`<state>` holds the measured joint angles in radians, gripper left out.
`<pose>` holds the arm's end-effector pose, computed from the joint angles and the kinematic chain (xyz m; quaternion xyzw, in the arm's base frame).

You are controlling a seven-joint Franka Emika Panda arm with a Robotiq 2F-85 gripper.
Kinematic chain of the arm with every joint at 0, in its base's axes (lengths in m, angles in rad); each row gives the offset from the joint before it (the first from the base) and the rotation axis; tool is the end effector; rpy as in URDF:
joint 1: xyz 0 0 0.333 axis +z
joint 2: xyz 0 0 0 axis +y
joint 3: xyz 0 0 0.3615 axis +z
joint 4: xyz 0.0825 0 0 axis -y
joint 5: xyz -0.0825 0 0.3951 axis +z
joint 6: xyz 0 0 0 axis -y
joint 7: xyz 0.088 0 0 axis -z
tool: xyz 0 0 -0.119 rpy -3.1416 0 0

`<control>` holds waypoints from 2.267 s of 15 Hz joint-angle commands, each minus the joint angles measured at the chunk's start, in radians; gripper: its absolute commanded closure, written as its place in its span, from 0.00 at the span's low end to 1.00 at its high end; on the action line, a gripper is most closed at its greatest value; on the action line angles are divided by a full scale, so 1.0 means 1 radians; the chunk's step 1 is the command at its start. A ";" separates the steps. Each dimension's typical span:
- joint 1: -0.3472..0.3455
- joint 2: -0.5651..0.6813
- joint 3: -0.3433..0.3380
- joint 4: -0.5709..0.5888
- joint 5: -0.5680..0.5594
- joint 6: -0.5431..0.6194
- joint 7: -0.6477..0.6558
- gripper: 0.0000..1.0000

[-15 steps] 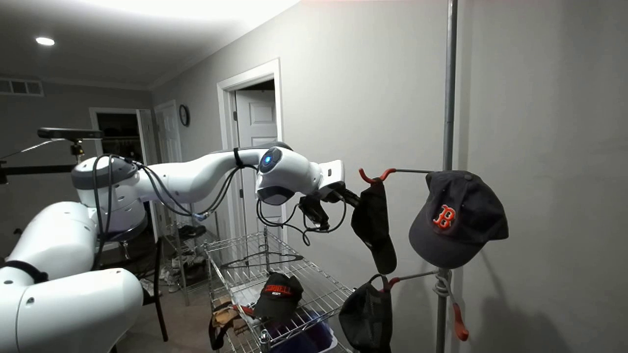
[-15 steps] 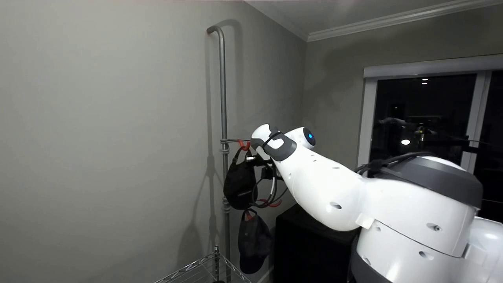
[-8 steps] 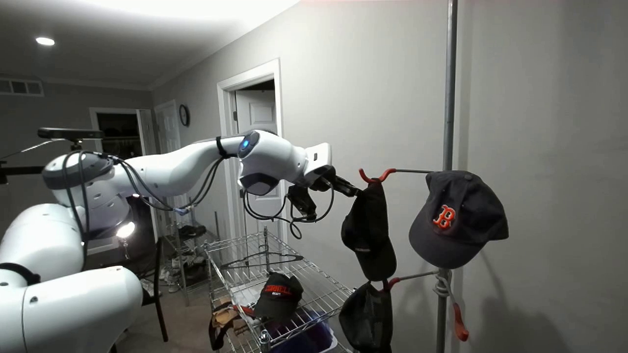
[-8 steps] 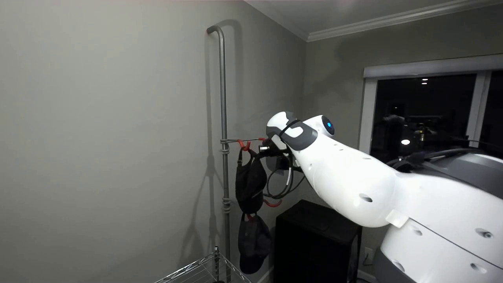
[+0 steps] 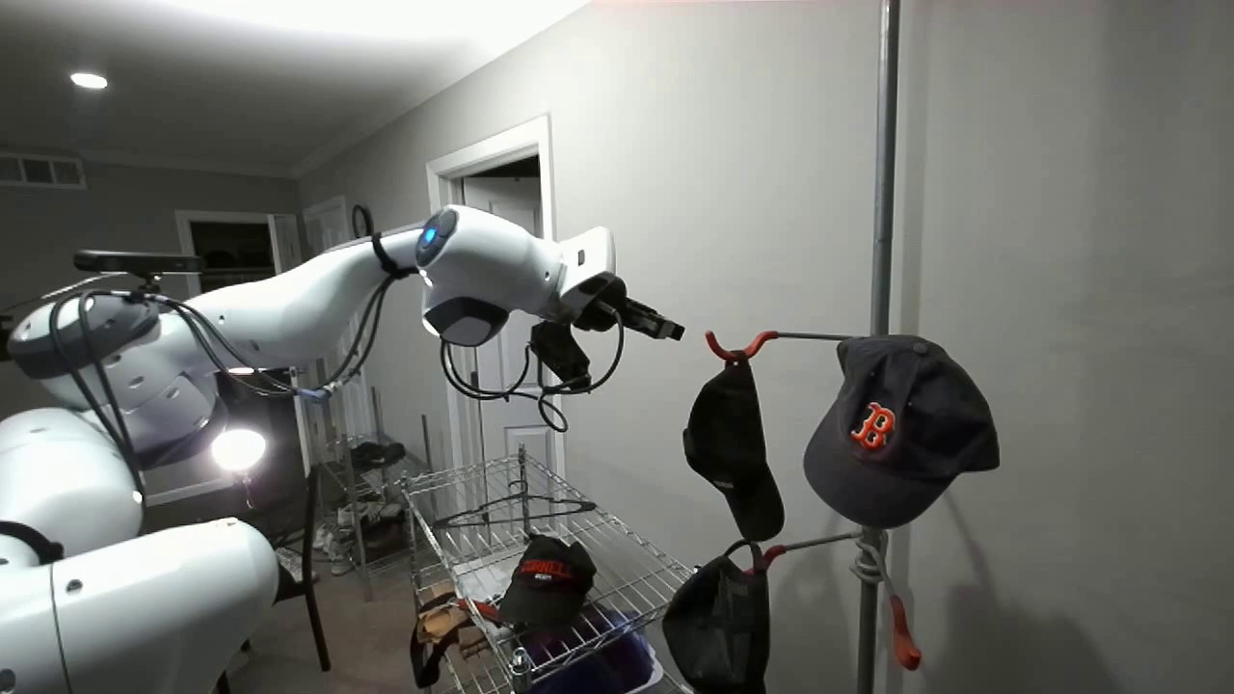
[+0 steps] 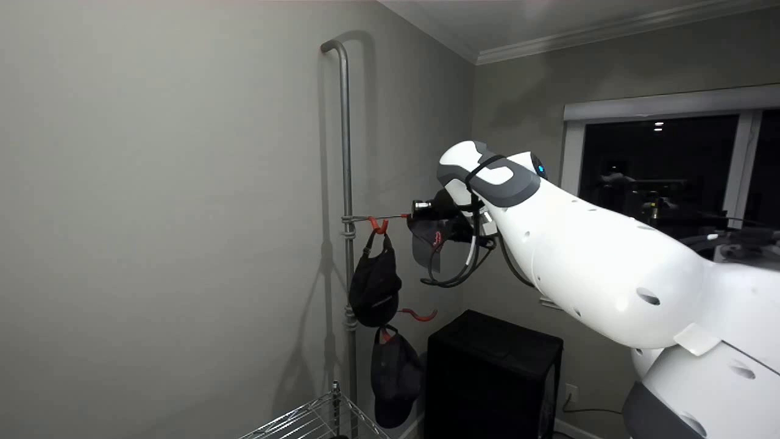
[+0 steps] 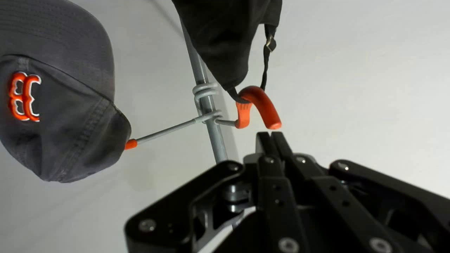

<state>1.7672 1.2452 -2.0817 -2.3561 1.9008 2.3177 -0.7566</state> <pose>0.4720 0.0594 0.5708 -0.8199 0.1199 -0.5558 0.0673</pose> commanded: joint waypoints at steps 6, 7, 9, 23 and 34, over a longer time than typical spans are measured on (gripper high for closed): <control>-0.057 0.013 -0.011 0.002 -0.074 -0.069 0.061 0.45; -0.067 0.014 0.000 -0.002 -0.079 -0.076 0.052 0.39; -0.094 0.031 0.022 -0.012 -0.108 -0.063 0.046 0.26; -0.162 -0.008 0.215 -0.002 -0.262 0.025 0.026 0.00; -0.054 -0.005 0.353 0.048 0.004 0.245 -0.009 0.00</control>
<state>1.7168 1.2566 -1.7610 -2.3347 1.8203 2.5115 -0.7230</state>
